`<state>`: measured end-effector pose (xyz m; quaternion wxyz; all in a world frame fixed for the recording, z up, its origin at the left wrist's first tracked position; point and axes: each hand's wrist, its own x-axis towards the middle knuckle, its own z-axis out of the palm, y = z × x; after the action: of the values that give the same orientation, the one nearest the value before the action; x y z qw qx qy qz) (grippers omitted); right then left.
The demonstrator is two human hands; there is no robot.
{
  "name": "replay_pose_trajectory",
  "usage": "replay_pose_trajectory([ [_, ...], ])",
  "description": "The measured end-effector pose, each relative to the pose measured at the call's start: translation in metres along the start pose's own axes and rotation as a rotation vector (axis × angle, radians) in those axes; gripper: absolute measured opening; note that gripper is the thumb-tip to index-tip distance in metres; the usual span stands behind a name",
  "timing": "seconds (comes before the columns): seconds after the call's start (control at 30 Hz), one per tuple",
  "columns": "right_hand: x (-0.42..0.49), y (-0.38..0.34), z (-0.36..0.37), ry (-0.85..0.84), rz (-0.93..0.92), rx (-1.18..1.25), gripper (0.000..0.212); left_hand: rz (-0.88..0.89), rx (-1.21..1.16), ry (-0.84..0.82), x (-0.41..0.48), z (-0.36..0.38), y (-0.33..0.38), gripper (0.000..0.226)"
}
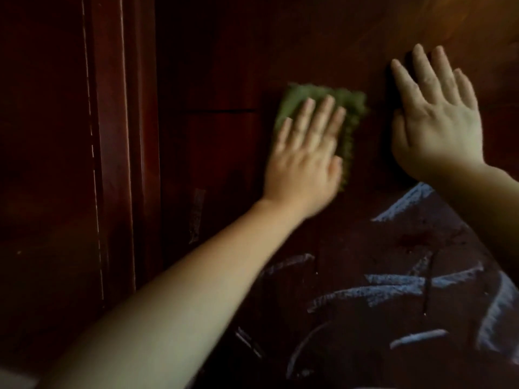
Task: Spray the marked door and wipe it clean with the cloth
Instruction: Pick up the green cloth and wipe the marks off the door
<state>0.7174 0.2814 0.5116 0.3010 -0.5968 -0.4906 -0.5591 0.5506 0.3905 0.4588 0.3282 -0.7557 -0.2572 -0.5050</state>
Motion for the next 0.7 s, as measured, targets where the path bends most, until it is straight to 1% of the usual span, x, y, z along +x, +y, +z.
replay_pose_trajectory([
  [0.13, -0.011, 0.005, -0.013, -0.076, 0.005, 0.052, 0.063, -0.117, 0.046, -0.066, -0.012, -0.010, -0.061, 0.070],
  [0.17, -0.022, 0.006, -0.018, -0.059, 0.046, 0.084, 0.064, -0.141, 0.046, -0.079, -0.019, -0.011, -0.074, 0.070],
  [0.27, -0.078, 0.004, -0.028, 0.120, 0.226, 0.144, 0.067, -0.199, 0.025, -0.096, -0.058, -0.008, -0.094, 0.067],
  [0.3, -0.102, 0.001, -0.025, 0.142, 0.267, 0.145, 0.068, -0.212, 0.023, -0.100, -0.075, -0.005, -0.093, 0.066],
  [0.33, -0.126, -0.003, -0.018, 0.130, 0.294, 0.137, 0.070, -0.226, 0.021, -0.101, -0.090, -0.003, -0.089, 0.066],
  [0.4, -0.162, -0.010, 0.001, 0.049, 0.343, 0.099, 0.072, -0.262, 0.019, -0.099, -0.114, 0.004, -0.075, 0.066],
  [0.5, -0.187, -0.014, 0.024, -0.007, 0.407, 0.033, 0.071, -0.306, 0.008, -0.103, -0.130, 0.013, -0.049, 0.065],
  [0.6, -0.187, -0.014, 0.027, -0.003, 0.405, 0.010, 0.071, -0.279, 0.003, -0.110, -0.127, 0.017, -0.021, 0.067],
  [0.7, -0.187, -0.013, 0.026, 0.000, 0.384, 0.003, 0.070, -0.209, 0.010, -0.087, -0.106, 0.017, 0.020, 0.069],
])
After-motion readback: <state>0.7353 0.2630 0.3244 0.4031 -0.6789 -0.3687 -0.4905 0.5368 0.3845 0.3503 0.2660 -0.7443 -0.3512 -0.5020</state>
